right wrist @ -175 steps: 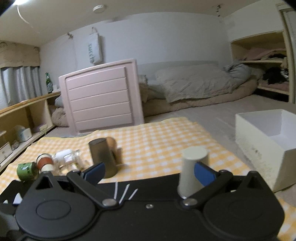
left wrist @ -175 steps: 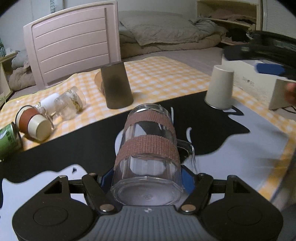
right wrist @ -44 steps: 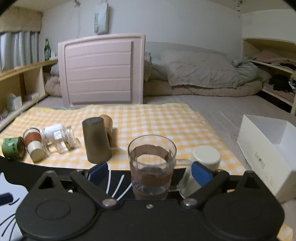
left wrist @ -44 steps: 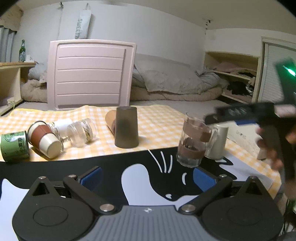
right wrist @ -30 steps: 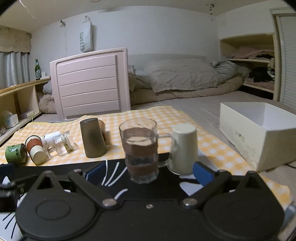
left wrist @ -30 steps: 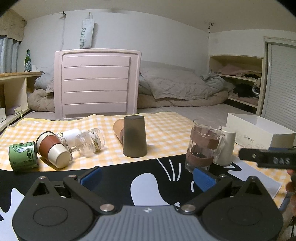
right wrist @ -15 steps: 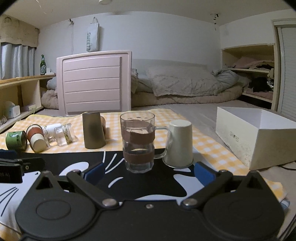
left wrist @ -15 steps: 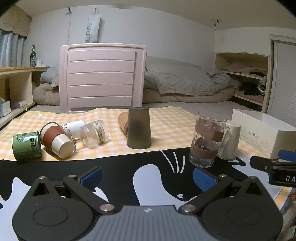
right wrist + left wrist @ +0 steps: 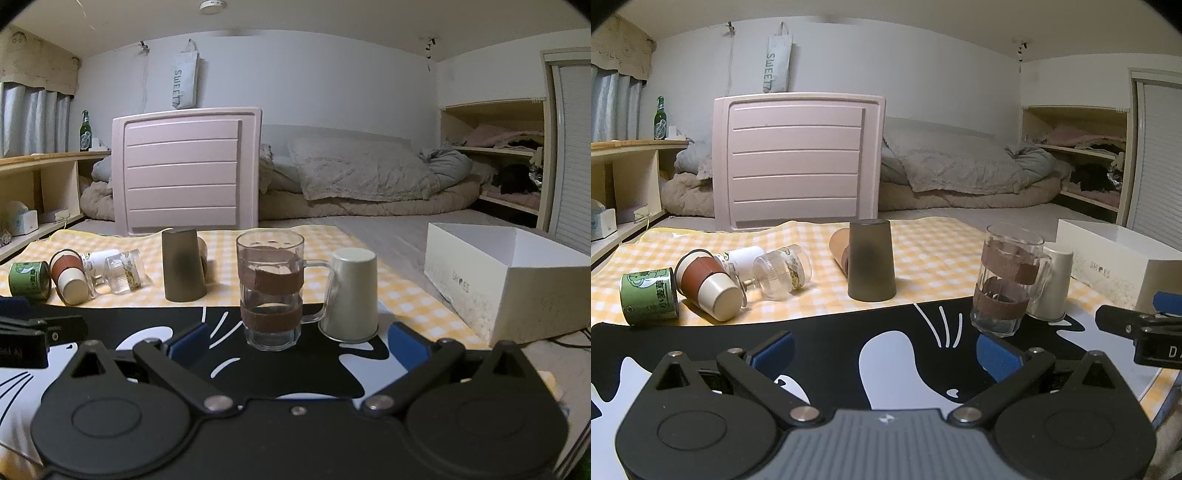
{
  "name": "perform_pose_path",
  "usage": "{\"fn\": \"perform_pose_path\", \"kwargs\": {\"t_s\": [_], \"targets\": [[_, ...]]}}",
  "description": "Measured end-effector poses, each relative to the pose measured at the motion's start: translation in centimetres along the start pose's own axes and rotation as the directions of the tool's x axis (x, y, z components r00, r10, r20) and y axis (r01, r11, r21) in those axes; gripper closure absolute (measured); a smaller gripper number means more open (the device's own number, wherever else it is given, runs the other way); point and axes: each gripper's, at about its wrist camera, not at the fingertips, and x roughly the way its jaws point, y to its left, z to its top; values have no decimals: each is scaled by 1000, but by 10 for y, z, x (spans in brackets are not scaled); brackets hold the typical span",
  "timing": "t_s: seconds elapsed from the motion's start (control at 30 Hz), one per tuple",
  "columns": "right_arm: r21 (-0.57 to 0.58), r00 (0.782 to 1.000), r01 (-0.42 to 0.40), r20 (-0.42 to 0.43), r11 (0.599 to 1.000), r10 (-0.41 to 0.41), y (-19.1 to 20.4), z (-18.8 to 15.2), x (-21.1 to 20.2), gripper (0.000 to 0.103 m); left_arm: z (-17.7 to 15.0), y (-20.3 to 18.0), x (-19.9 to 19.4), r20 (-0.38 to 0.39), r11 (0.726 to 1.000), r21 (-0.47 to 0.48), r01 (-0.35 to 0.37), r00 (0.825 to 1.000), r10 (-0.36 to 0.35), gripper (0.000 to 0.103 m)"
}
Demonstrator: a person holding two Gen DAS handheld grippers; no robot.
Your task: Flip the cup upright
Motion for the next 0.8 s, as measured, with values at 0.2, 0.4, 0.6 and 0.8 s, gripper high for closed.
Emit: {"fn": "perform_pose_path", "kwargs": {"t_s": [0.2,0.4,0.6,0.8], "targets": [[-4,1000,0,7,1000,0,1,0,-2,0,1,0,-2,9,1000,-5,-6,1000,6,0],[-9,1000,-4,20,1000,4,2,2,-6,0,2,0,-5,21,1000,-2,-8,1000,8,0],[-7,1000,-1,25,1000,1,2,1,-7,0,2,0,-6,29,1000,-1,-9,1000,9,0],[-9,1000,-2,25,1000,2,2,2,-7,0,3,0,-6,31,1000,2,-9,999,8,0]]}}
